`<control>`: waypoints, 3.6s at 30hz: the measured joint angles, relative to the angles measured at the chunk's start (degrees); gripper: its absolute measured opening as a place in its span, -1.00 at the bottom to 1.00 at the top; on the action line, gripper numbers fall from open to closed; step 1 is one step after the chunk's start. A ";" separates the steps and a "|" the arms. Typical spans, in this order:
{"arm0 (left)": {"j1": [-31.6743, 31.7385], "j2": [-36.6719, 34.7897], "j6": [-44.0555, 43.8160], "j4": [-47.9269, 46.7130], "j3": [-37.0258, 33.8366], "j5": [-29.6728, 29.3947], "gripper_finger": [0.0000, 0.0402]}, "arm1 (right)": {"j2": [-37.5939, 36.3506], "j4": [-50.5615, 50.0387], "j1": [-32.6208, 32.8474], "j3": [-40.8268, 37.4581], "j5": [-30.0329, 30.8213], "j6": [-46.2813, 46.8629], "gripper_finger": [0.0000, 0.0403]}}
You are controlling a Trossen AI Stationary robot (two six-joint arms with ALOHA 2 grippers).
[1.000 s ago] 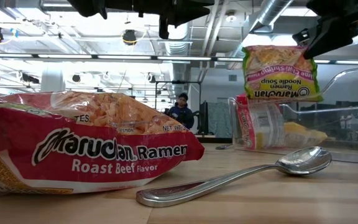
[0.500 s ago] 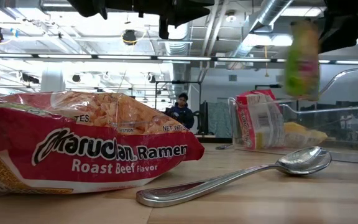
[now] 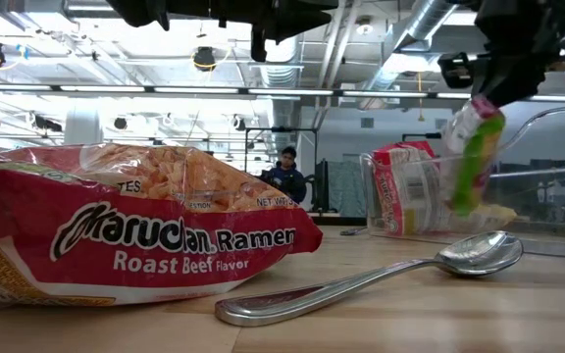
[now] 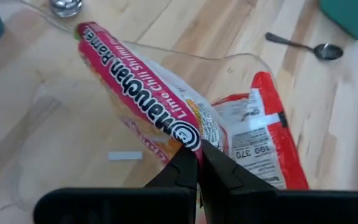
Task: Pick & Place Food Item
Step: Put the green noodle pack into the transparent bin
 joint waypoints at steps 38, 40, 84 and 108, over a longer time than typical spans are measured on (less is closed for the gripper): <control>0.48 0.00 0.01 -0.37 0.00 0.00 -0.46 | 12.03 1.09 -3.79 -0.02 4.61 30.25 -1.00; 0.48 0.00 0.01 -0.38 0.00 0.00 -0.46 | 12.54 1.33 -4.50 -0.02 4.45 30.23 -1.00; 0.48 0.00 0.01 -0.45 0.00 0.00 -0.46 | 12.77 3.63 -7.77 -0.02 4.24 32.94 -0.65; 0.48 0.00 -0.02 -3.75 0.02 0.00 -0.46 | 4.12 2.43 -7.81 -0.02 4.26 29.59 -0.31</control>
